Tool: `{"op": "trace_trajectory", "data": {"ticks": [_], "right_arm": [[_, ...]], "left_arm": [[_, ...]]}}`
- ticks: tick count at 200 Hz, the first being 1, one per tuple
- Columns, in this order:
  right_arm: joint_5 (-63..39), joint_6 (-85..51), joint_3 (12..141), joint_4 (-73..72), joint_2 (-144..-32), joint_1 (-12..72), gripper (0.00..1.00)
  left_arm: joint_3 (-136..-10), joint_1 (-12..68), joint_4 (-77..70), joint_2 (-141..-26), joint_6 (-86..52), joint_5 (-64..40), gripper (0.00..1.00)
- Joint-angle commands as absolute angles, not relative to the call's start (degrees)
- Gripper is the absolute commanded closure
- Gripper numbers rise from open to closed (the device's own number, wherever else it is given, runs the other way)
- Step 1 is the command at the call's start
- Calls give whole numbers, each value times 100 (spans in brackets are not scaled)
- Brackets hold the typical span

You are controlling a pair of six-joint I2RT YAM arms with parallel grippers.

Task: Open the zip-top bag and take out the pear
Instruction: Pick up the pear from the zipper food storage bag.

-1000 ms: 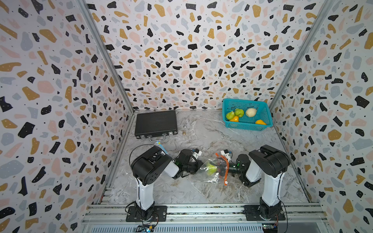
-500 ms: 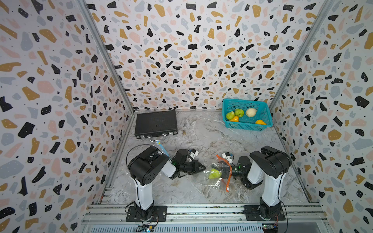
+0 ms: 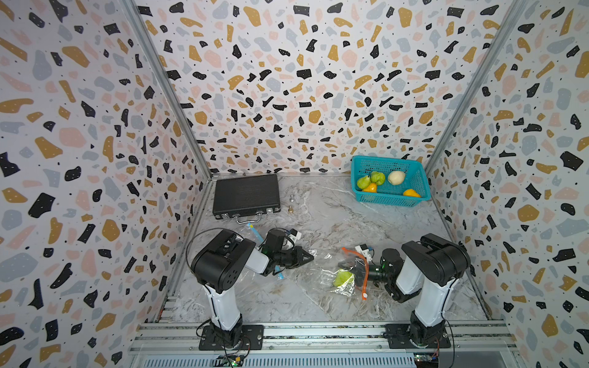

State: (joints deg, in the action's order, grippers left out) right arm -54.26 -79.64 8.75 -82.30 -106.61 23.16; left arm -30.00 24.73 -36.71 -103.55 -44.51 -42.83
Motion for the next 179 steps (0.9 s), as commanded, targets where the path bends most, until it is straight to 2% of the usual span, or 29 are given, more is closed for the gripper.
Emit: {"op": "trace_trajectory", "data": {"ticks": [1, 20, 39, 54, 74, 88, 117, 132, 154, 179], "right_arm": [[-5554, -7917, 809, -7600, -10349, 2223, 43], [-5490, -7736, 915, -6894, -9944, 2201, 45], [-5348, -7330, 1095, -5601, -9231, 2198, 46], [-5133, -6614, 1363, -3934, -8370, 2205, 46], [-4340, -5045, 2115, -338, -7083, 2176, 41], [-4067, -4598, 2383, 878, -6554, 1992, 39], [-3898, -4129, 2654, 1985, -6149, 1597, 43], [-3959, -4098, 2686, 1966, -6184, 1585, 43], [-4261, -4245, 2677, 1560, -6426, 1582, 47], [-4380, -4351, 2757, 1345, -6485, 1582, 48]], "left_arm": [[-2963, 2356, -2403, -9992, -3776, -3598, 89], [-3217, 2328, -1662, -9610, -3426, -3415, 89], [-3398, 2199, -1114, -9423, -3141, -3144, 89], [-3454, 2020, -1060, -9438, -3082, -3190, 89], [-3585, 1879, -890, -9490, -2915, -3103, 89], [-3664, 1808, -809, -9539, -2824, -3068, 89], [-3770, 1682, -804, -9667, -2768, -3108, 89], [-3717, 1636, -952, -9508, -2869, -3281, 90], [-3577, 1803, -1178, -8423, -3343, -3634, 88], [-3945, 2557, -713, -7133, -3542, -3799, 85]]}}
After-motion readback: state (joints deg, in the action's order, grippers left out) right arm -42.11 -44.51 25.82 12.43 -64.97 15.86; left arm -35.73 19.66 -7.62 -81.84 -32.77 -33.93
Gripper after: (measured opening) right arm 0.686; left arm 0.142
